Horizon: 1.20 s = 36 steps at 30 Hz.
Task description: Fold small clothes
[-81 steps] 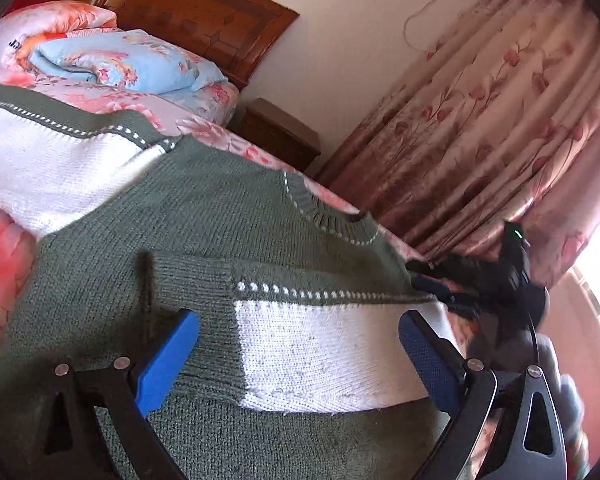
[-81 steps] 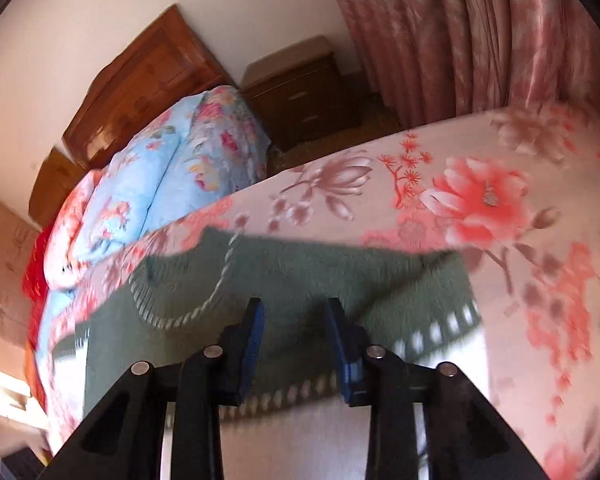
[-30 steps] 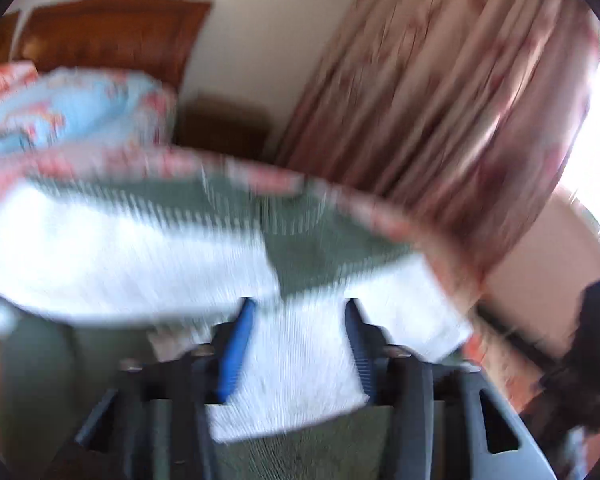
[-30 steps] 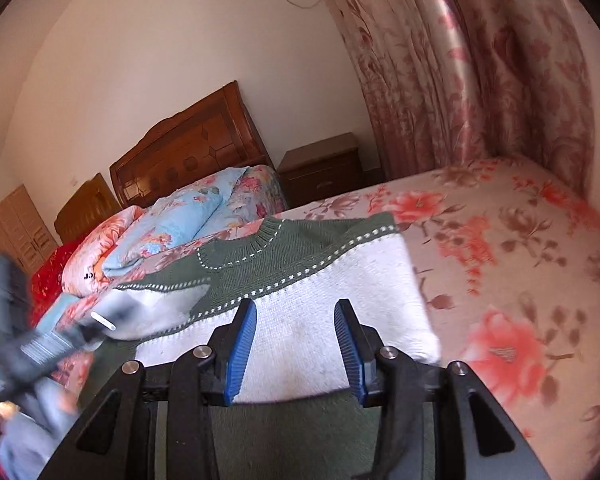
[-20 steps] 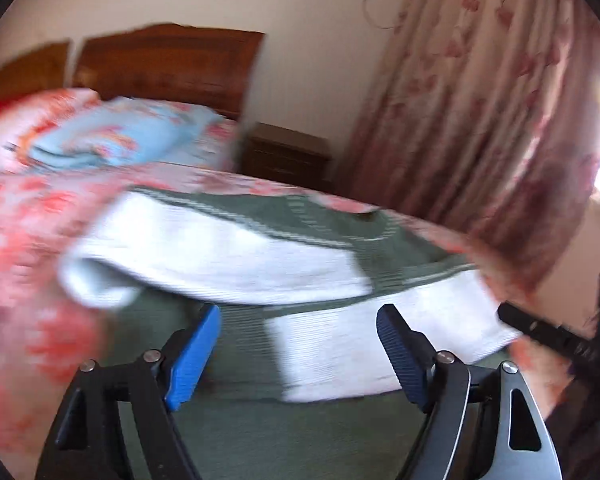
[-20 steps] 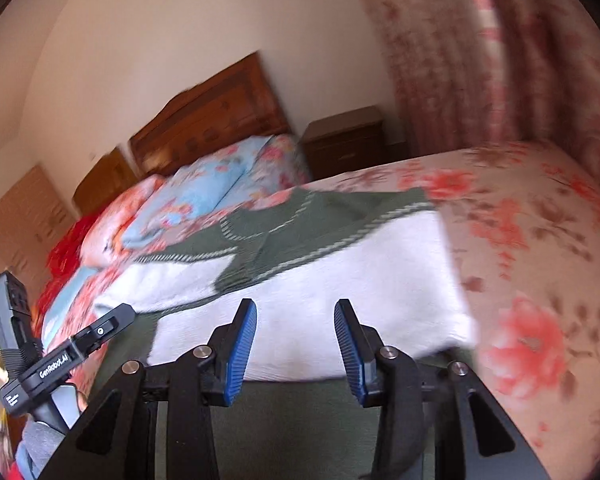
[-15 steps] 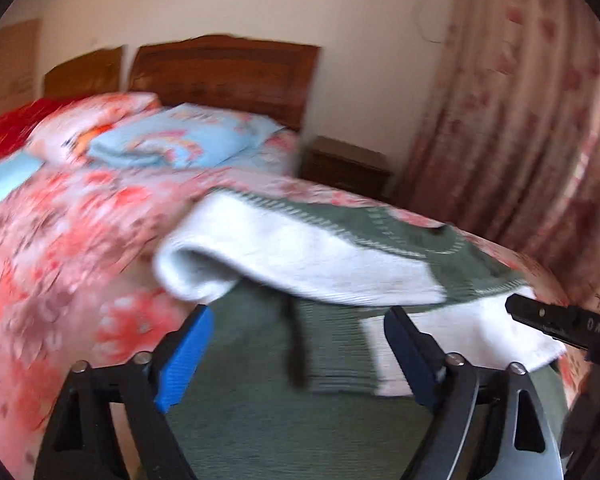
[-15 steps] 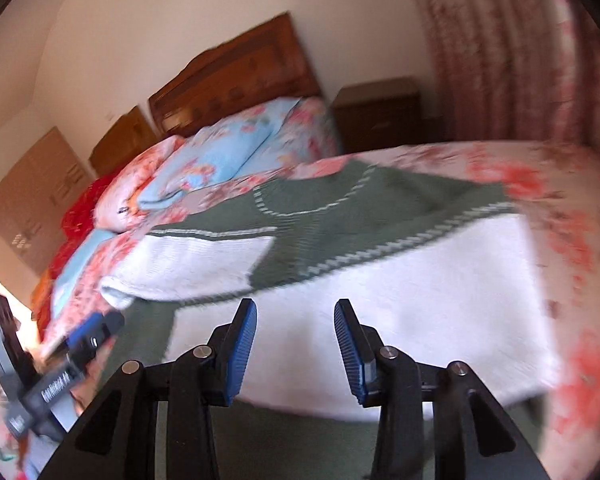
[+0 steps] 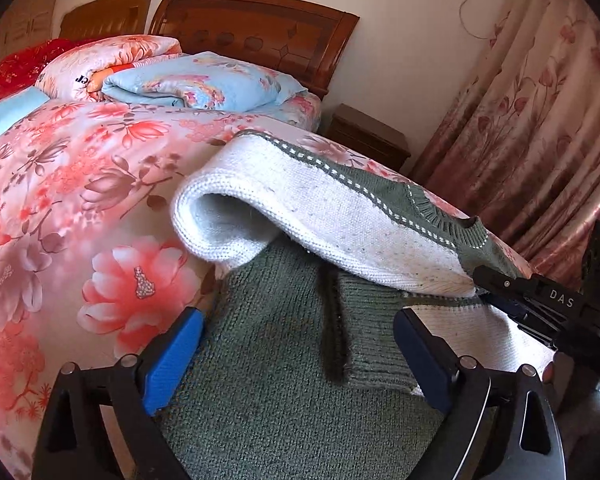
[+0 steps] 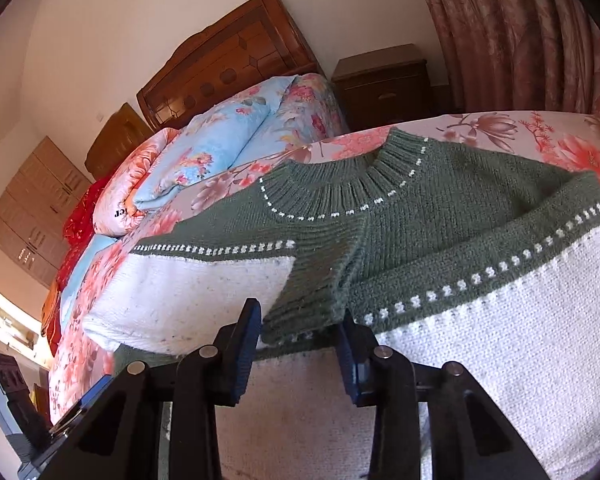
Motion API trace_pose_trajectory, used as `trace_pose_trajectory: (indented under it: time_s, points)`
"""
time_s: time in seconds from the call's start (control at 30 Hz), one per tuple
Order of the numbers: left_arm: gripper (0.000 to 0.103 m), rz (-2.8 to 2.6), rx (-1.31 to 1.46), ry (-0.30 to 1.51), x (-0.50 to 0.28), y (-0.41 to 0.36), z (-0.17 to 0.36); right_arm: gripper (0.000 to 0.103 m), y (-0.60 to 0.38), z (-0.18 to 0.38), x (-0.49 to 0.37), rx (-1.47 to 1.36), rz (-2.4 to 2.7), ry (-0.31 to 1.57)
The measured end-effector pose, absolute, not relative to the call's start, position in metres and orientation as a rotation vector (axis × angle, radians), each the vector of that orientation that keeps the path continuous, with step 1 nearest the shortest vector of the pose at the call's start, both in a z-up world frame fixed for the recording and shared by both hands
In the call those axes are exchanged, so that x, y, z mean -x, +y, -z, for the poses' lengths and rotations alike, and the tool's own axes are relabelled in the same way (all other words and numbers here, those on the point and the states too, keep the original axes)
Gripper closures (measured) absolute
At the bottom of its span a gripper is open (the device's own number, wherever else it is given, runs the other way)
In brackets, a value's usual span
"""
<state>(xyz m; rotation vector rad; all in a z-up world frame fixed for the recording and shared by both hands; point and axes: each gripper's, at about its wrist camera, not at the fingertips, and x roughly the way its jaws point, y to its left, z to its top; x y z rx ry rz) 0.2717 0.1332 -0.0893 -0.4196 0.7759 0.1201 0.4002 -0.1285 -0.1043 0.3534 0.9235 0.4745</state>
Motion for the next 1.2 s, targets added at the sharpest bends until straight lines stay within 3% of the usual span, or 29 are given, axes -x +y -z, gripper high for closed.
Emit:
trace_pose_trajectory:
  time_s: [0.17, 0.3, 0.7, 1.1, 1.2]
  points:
    - [0.0, -0.125, 0.424, 0.779, -0.272, 0.134, 0.09, 0.071, -0.129, 0.107, -0.407, -0.38, -0.464, 0.927]
    - [0.0, -0.129, 0.431, 0.782, -0.273, 0.135, 0.09, 0.092, -0.127, 0.104, -0.406, -0.371, -0.464, 0.92]
    - [0.0, -0.151, 0.459, 0.799, -0.275, 0.14, 0.095, 0.093, -0.141, 0.022, -0.332, -0.343, -0.684, 0.602]
    - [0.0, -0.154, 0.46, 0.798, -0.276, 0.141, 0.095, 0.093, -0.24, 0.11, -0.323, -0.45, -0.368, 0.772]
    - [0.0, -0.163, 0.478, 0.791, -0.275, 0.145, 0.095, 0.093, -0.245, 0.099, -0.321, -0.434, -0.357, 0.72]
